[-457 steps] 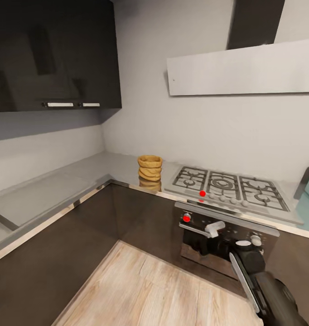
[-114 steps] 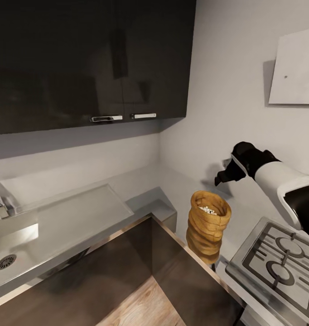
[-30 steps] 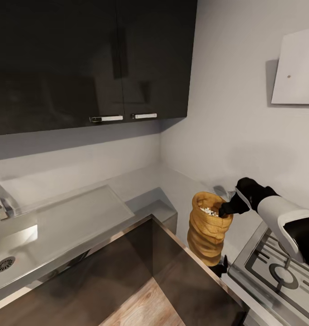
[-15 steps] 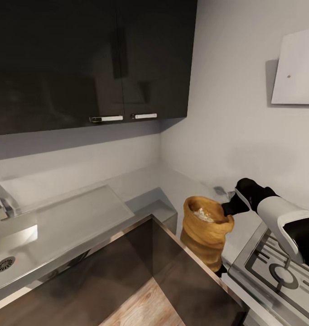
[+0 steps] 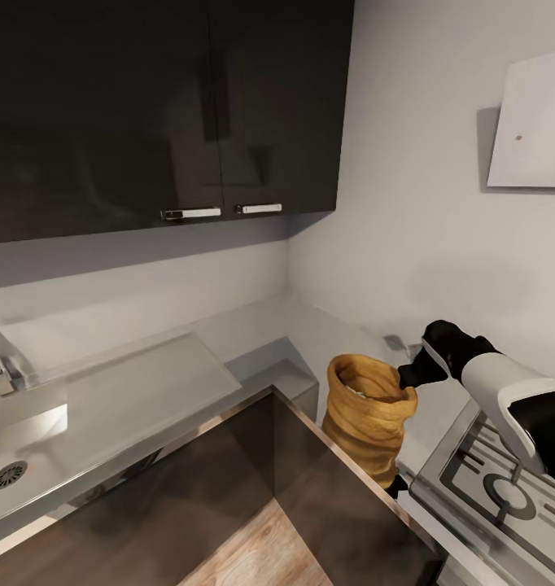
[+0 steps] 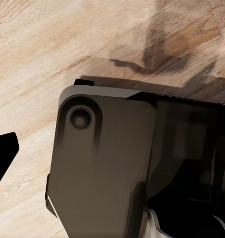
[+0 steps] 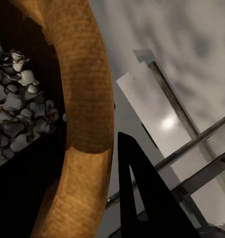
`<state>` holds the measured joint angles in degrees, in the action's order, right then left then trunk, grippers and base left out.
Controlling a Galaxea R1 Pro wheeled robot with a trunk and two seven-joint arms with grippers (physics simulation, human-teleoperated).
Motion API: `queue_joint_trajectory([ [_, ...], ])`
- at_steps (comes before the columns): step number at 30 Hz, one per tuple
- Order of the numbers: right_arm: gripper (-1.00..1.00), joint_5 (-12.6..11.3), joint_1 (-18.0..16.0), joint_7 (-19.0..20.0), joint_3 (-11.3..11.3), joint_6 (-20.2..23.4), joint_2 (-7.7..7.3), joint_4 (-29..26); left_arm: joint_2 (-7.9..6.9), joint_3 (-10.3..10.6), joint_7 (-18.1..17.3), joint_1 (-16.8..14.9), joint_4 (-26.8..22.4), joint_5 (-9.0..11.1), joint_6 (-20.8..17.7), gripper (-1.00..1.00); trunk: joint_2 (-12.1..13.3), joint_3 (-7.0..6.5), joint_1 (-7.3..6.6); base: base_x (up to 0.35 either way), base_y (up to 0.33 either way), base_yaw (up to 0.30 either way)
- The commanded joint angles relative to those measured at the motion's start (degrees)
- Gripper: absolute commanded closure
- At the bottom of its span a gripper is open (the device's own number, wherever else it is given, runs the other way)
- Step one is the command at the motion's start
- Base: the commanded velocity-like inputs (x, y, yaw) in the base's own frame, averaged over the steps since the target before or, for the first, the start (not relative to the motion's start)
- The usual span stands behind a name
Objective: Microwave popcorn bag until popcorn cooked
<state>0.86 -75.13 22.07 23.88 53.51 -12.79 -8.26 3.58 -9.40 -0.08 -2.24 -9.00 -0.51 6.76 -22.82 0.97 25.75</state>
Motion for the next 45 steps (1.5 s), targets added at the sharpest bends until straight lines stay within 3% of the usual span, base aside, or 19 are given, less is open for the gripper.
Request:
queue_joint_trajectory([
  [1, 1.0, -0.2, 0.0, 0.3, 0.2, 0.3, -0.04, -0.1, 0.03, -0.3, 0.0, 0.0, 0.0, -0.1, 0.2, -1.0, -0.1, 0.11, 0.03, 0.0, 0.0, 0.0],
  [12, 1.0, -0.2, -1.2, 0.8, -0.1, 0.9, -0.15, -0.7, 0.1, -0.3, 0.0, 0.0, 0.0, -0.1, 0.2, -1.0, -0.1, 0.11, 0.03, 0.0, 0.0, 0.0],
  [16, 1.0, -0.3, -1.5, 1.1, -0.3, 5.1, -0.49, -5.4, 0.04, -0.3, 0.0, 0.0, 0.0, 0.0, 0.2, -1.0, -0.1, 0.11, 0.03, 0.0, 0.0, 0.0],
  [21, 1.0, -0.2, -3.3, 1.2, -3.9, 6.5, -0.73, -10.4, 0.03, -0.3, 0.0, 0.0, 0.0, -0.1, 0.2, -1.0, -0.1, 0.11, 0.03, 0.0, 0.0, 0.0],
  [29, 1.0, 0.1, -10.2, 1.3, -4.3, 6.5, -1.24, -6.2, 0.11, -0.2, 0.0, 0.0, 0.0, 0.0, 0.1, -1.0, -0.1, 0.11, 0.03, 0.0, 0.0, 0.0],
  [39, 1.0, 0.6, -10.4, 1.2, -3.7, 6.5, -1.64, -5.8, 0.11, -0.3, -0.1, 0.0, 0.0, -0.1, -0.3, -1.0, -0.1, 0.11, 0.03, -0.003, 0.0, 0.0],
  [45, 1.0, 0.3, -10.4, 1.2, -4.2, 6.5, -3.11, -5.2, 0.2, -0.2, 0.0, 0.0, 0.0, -0.1, 0.0, -1.0, -0.1, 0.11, 0.03, -0.305, 0.0, 0.0],
])
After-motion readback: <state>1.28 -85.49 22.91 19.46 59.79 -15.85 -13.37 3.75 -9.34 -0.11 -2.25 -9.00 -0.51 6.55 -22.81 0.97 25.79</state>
